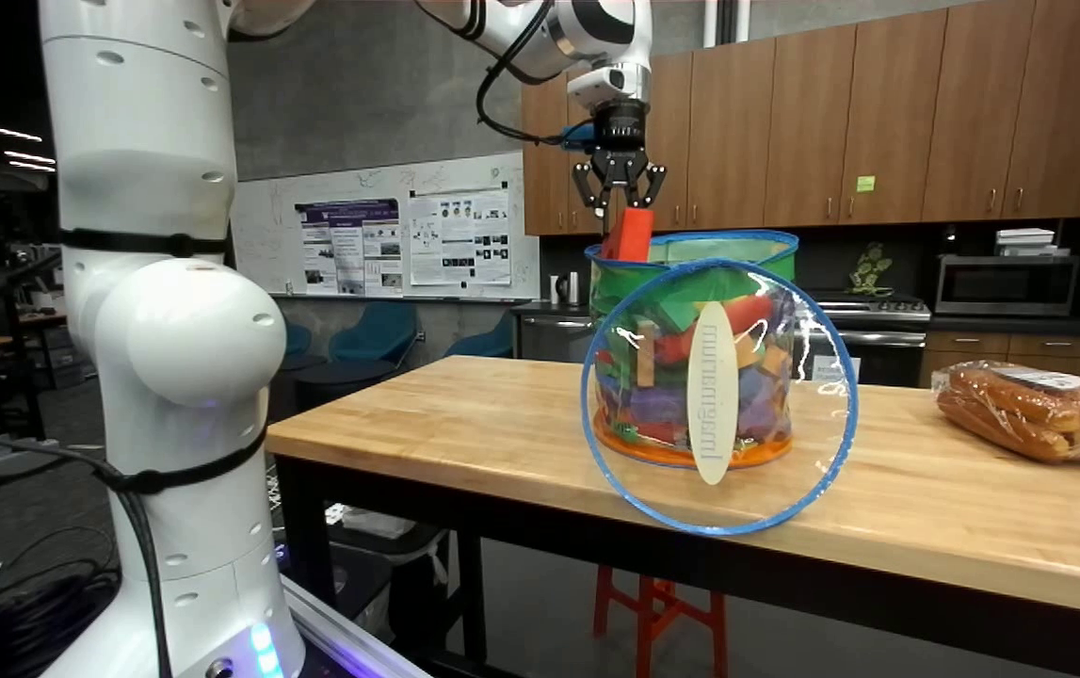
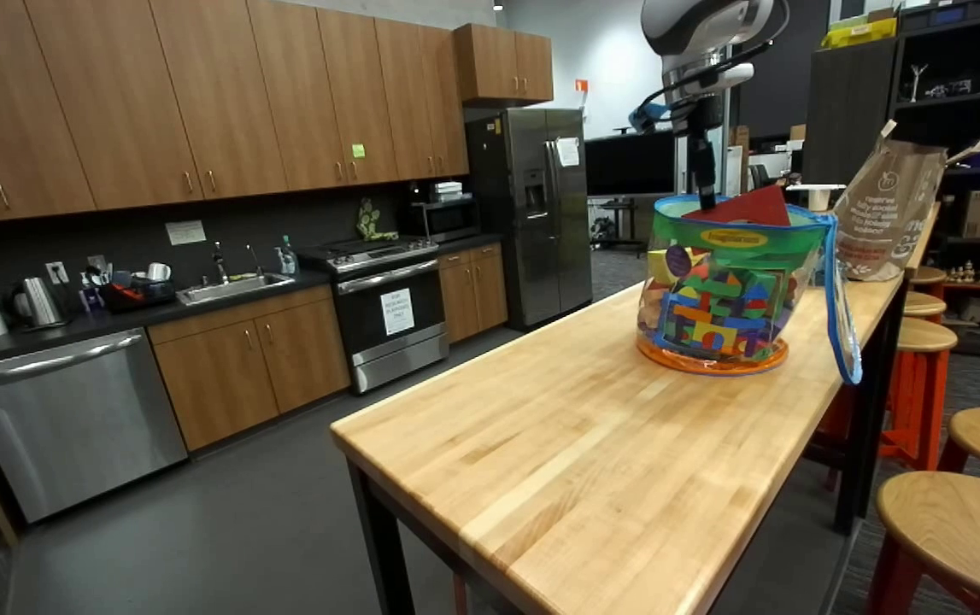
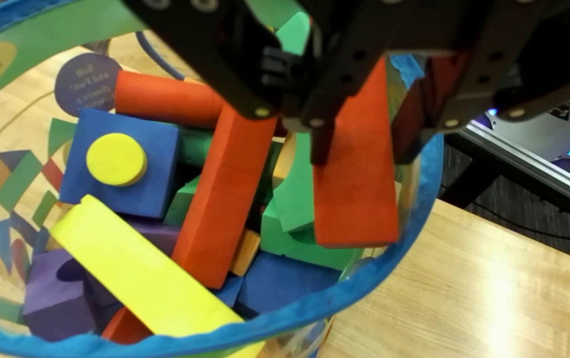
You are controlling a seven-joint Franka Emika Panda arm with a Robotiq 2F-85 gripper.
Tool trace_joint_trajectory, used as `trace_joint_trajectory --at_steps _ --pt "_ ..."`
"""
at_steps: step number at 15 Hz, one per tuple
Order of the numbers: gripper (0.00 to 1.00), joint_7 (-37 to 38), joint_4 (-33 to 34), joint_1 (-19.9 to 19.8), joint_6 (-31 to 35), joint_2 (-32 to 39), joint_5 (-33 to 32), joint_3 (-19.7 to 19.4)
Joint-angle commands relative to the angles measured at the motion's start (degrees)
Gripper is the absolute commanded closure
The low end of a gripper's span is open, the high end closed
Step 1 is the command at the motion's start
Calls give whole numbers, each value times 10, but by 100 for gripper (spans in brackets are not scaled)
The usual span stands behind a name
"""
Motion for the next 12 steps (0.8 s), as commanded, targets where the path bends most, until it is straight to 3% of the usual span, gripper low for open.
trace_joint_trajectory --at_steps 1,3,12 --pt "94 9 -10 -4 -7 -9 9 -3" --pt "100 11 -12 -6 -8 -10 9 -5" --pt "100 31 26 -15 -22 -4 -2 -16"
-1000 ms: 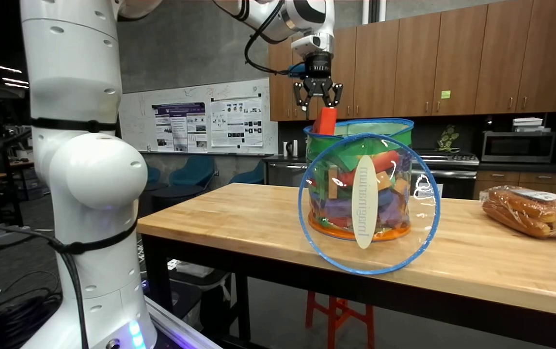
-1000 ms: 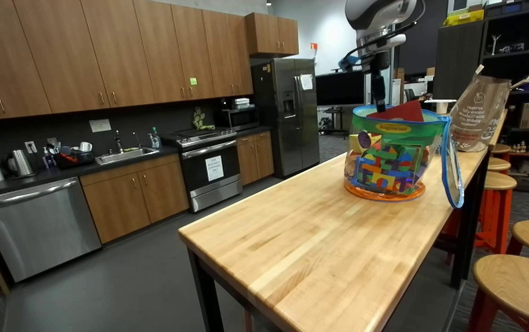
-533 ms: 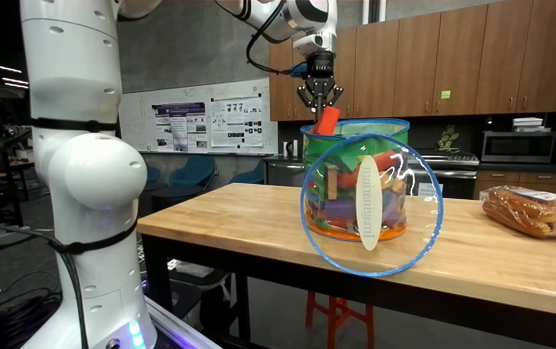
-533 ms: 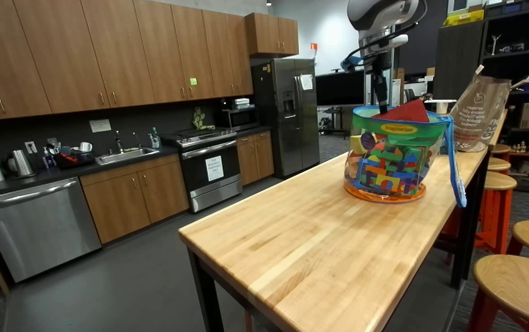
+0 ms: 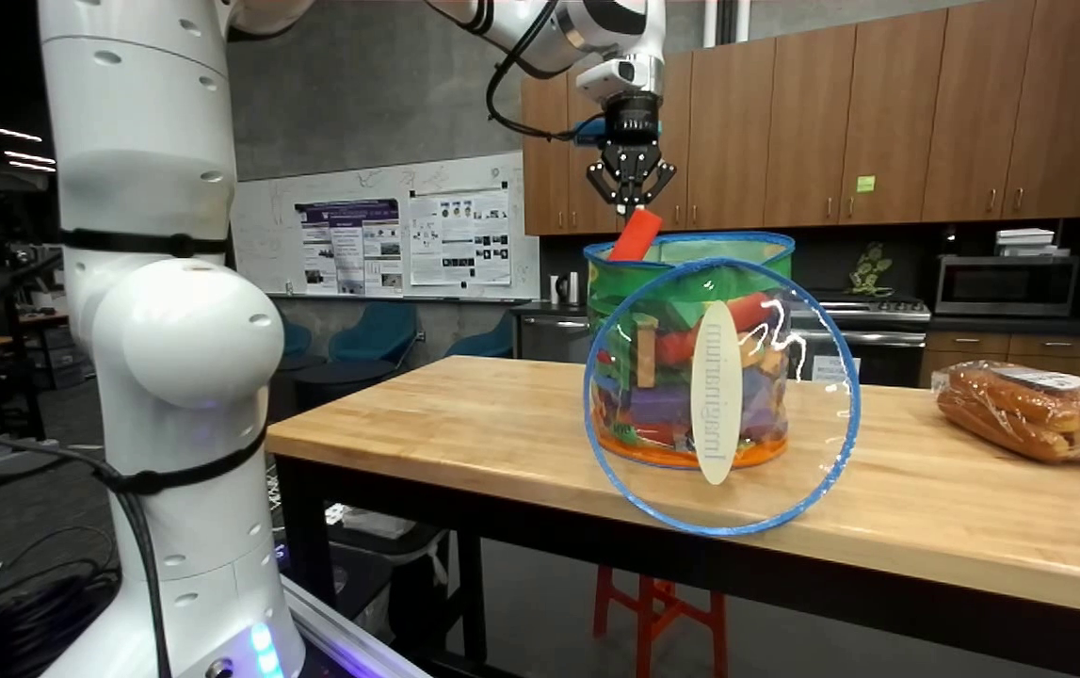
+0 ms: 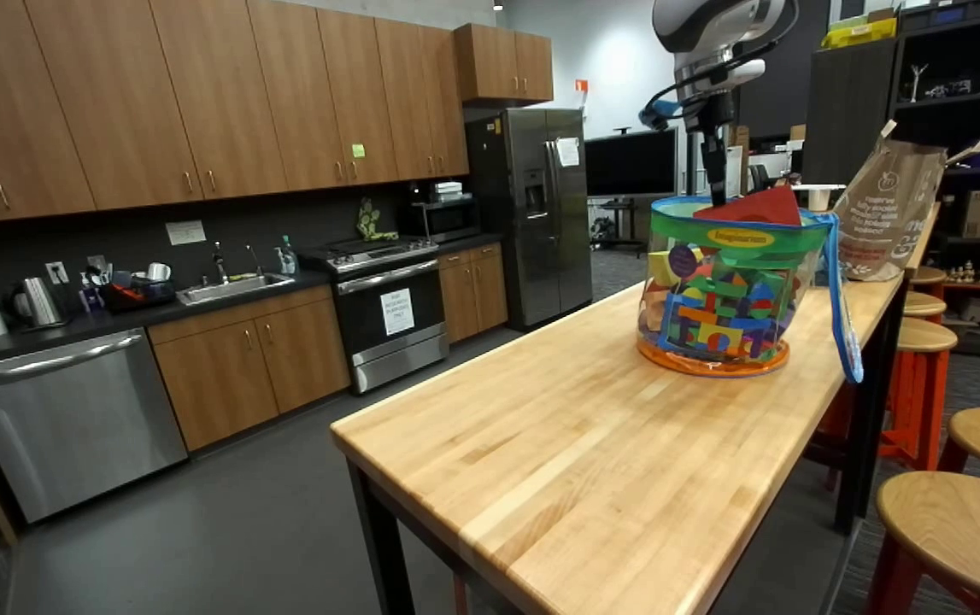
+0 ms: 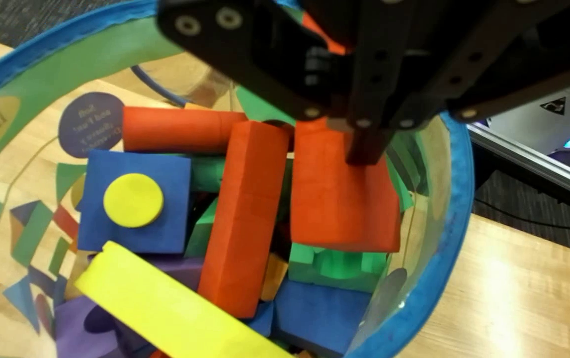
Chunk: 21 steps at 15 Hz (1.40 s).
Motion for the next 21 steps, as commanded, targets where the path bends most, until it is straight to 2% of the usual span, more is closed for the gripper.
trace_joint_trajectory --at_steps 1,15,21 --pt "100 16 30 -5 -23 0 -2 -5" --pt "100 -31 178 -10 -48 65 -26 -14" --pt "100 -55 212 -11 -70 89 -21 -16"
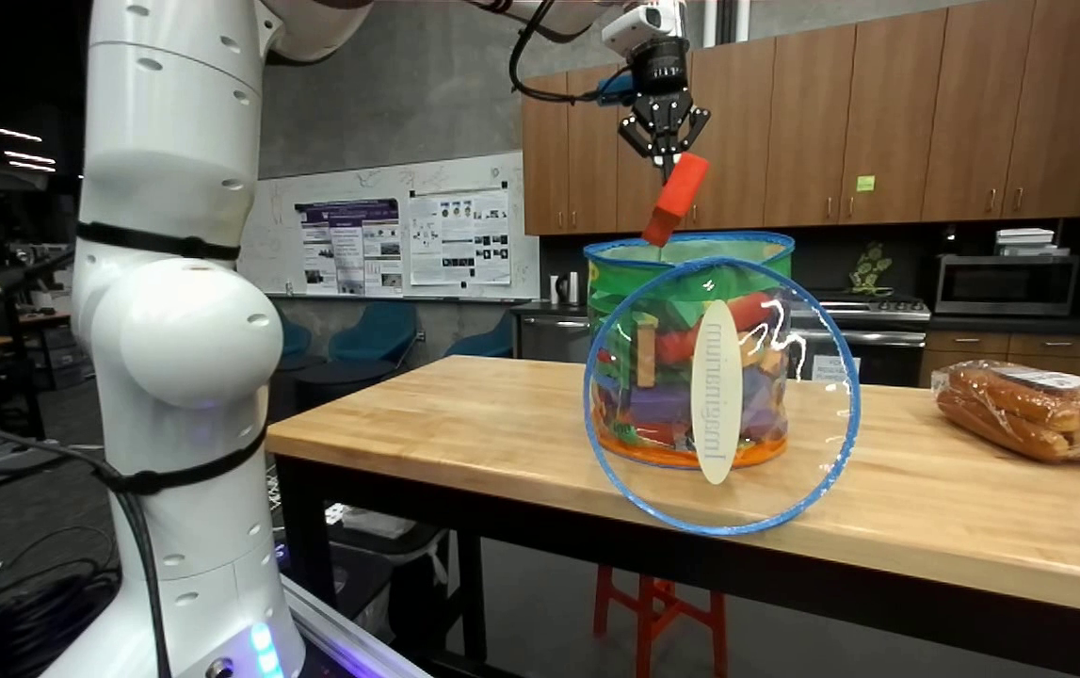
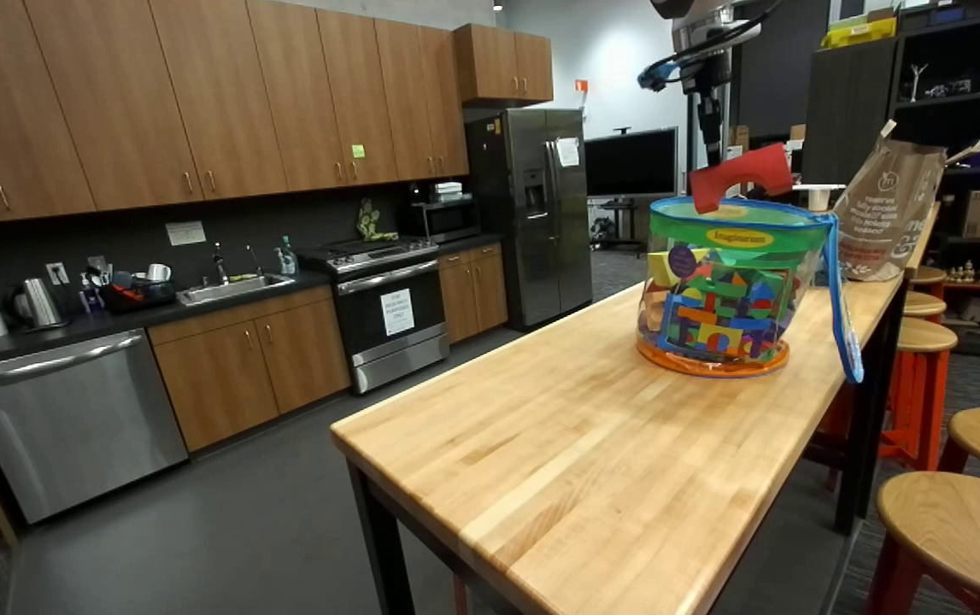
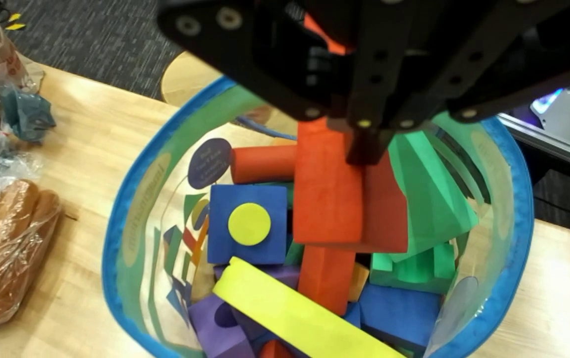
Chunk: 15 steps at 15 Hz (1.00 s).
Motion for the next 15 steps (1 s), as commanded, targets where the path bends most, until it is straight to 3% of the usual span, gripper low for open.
trace_joint_trajectory --at_steps 1,3,9,13,15 --pt "74 -23 41 -4 -27 21 4 -1" --pt "70 -30 51 -5 -31 27 4 -2" --pt "30 -61 67 2 -23 28 3 4" --pt "4 -163 67 4 -4 17 30 21" --pt "0 -222 69 5 -6 17 28 29"
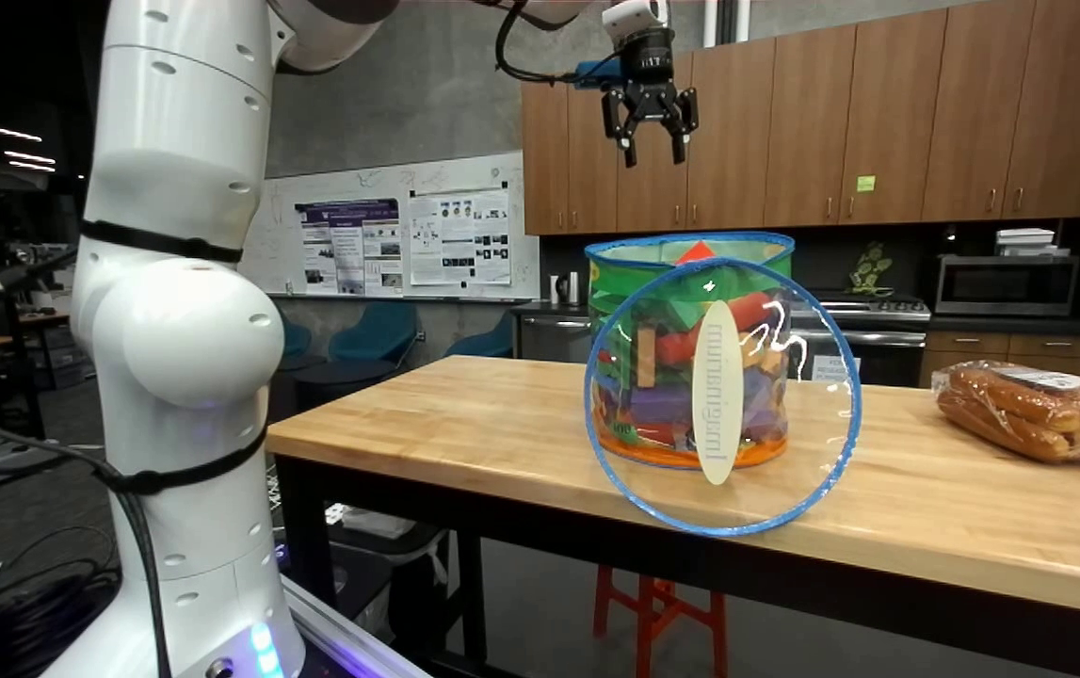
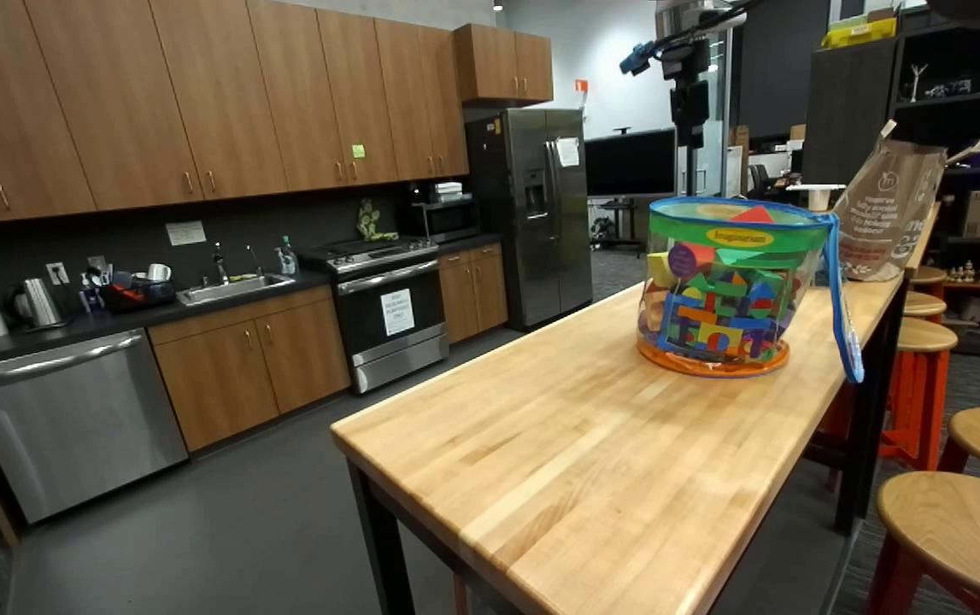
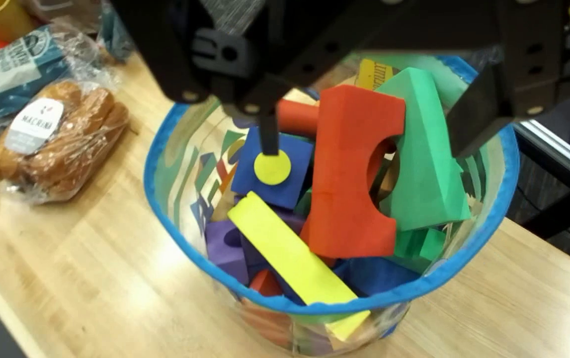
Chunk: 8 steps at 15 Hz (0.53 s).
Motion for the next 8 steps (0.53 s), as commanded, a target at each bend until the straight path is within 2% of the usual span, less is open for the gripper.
trace_joint_trajectory --at_steps 1,3,4,8 --pt "0 -105 7 -1 3 -6 6 12" --pt "0 -166 5 -2 8 -8 8 18" --pt "0 -165 12 19 -5 -8 1 33" --pt "0 -241 8 42 2 -7 1 64"
